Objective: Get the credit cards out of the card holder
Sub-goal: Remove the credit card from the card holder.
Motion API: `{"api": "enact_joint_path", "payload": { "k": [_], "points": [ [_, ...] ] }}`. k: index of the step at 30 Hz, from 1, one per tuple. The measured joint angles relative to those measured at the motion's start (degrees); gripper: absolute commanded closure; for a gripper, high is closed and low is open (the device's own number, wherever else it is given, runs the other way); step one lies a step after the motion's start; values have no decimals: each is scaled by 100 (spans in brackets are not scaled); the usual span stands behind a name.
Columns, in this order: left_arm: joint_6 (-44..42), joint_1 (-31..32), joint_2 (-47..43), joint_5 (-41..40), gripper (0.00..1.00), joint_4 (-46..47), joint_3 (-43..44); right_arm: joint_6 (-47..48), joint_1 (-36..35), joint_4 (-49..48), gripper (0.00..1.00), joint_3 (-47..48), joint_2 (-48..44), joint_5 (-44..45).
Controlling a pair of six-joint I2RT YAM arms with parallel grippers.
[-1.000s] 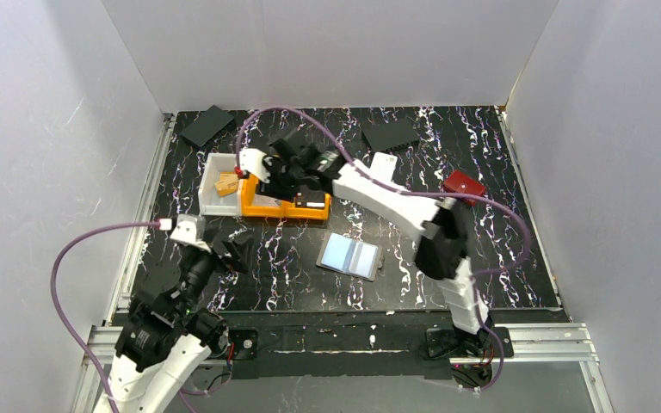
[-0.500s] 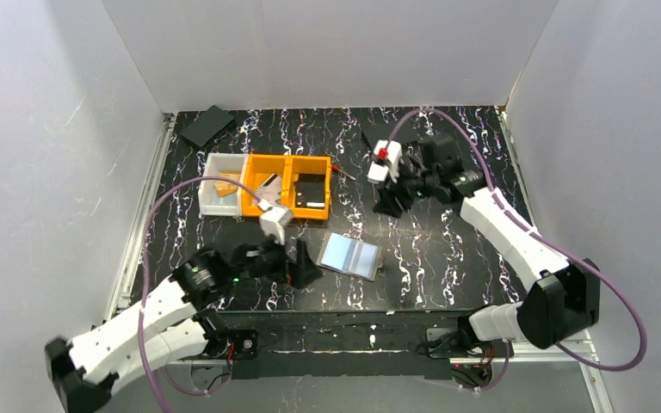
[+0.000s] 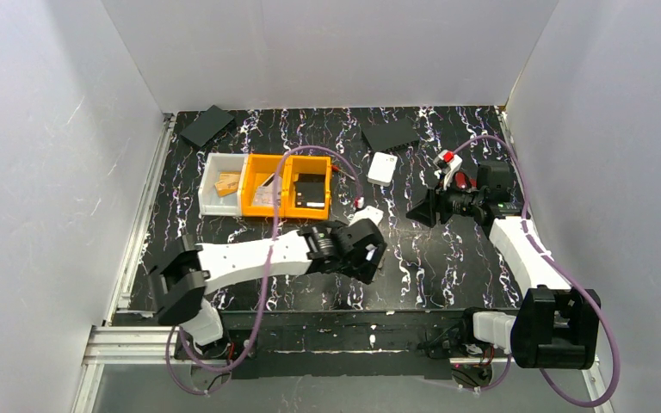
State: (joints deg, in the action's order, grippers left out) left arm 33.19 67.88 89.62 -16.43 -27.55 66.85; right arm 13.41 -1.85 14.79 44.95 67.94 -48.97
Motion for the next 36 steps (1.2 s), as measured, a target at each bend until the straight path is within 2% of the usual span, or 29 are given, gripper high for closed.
{"api": "enact_joint_path", "payload": {
  "k": [7, 13, 17, 27, 36],
  "points": [
    [-181, 24, 1305, -116, 26, -361, 925, 4, 4, -2, 43, 0, 37, -76],
    [-361, 24, 1781, -85, 34, -474, 1246, 4, 24, -2, 42, 0, 35, -90],
    [-448, 15, 1941, -48, 40, -494, 1327, 4, 24, 0, 43, 0, 35, -94],
    [-487, -140, 2142, 129, 41, -472, 1357, 4, 24, 0, 43, 0, 35, -122],
    [-487, -240, 2229, 236, 48, -400, 1355, 4, 24, 0, 43, 0, 35, -142]
  ]
}}
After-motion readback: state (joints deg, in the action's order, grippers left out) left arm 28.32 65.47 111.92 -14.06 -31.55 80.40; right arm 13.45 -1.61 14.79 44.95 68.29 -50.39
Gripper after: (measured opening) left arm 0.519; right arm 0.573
